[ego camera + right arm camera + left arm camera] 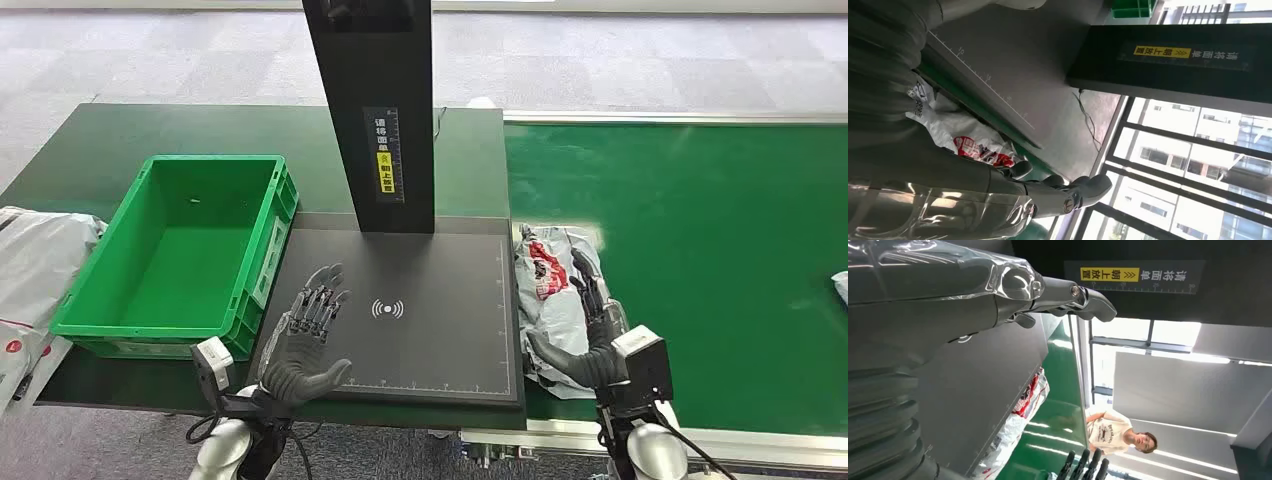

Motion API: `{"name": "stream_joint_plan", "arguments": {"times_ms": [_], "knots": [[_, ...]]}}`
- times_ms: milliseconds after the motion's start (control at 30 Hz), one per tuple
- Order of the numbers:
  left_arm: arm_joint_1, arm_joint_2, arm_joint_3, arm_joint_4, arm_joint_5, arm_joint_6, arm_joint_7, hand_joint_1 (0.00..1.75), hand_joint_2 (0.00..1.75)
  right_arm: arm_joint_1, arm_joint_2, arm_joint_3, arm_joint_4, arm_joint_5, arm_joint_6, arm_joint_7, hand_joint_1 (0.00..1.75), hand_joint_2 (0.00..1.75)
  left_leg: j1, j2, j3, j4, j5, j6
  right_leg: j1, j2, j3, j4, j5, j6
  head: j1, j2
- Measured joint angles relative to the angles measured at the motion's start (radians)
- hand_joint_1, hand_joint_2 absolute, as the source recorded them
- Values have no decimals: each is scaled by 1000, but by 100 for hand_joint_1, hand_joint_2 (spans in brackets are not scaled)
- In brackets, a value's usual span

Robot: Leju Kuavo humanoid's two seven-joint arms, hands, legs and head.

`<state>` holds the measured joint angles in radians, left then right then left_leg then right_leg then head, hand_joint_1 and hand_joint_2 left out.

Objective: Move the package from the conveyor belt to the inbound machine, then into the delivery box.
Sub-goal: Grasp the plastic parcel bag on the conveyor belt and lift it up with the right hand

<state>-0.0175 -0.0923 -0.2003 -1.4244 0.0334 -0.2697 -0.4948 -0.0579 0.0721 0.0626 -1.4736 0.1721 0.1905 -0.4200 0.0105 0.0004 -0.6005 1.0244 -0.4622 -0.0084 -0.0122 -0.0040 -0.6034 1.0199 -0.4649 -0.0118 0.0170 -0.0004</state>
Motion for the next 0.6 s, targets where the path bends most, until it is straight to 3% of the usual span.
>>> {"name": "stream_joint_plan", "arguments": {"times_ms": [100, 200, 267, 433, 600], "knots": [[-6, -3, 6, -4, -4, 5, 12, 0, 175, -14, -1, 0, 13, 100, -78, 52, 0, 175, 0, 0, 0, 0, 0, 0, 0, 0, 0, 0, 0, 0, 0, 0], [2, -7, 16, -26, -11, 10, 35, 0, 175, -63, -13, 0, 72, 329, -223, 190, 0, 175, 0, 1, 1, 0, 0, 0, 0, 2, 0, 0, 0, 0, 0, 0], [8, -11, 19, -39, -15, 8, 45, 0, 175, -104, -27, -2, 133, 445, -269, 265, 0, 175, 0, 1, 1, 0, 0, 0, 0, 1, 0, 0, 1, 0, 0, 0], [10, -22, 23, -45, -20, 0, 63, 0, 175, -209, -66, -15, 328, 554, -269, 349, 0, 175, 0, 0, 1, 0, 1, 1, 0, 0, 0, 0, 1, 0, 0, 0], [7, -25, 24, -45, -20, -2, 77, 0, 175, -277, -92, -17, 500, 554, -172, 374, 0, 175, 0, 0, 1, 0, 0, 0, 0, 0, 0, 0, 1, 0, 0, 0]]}}
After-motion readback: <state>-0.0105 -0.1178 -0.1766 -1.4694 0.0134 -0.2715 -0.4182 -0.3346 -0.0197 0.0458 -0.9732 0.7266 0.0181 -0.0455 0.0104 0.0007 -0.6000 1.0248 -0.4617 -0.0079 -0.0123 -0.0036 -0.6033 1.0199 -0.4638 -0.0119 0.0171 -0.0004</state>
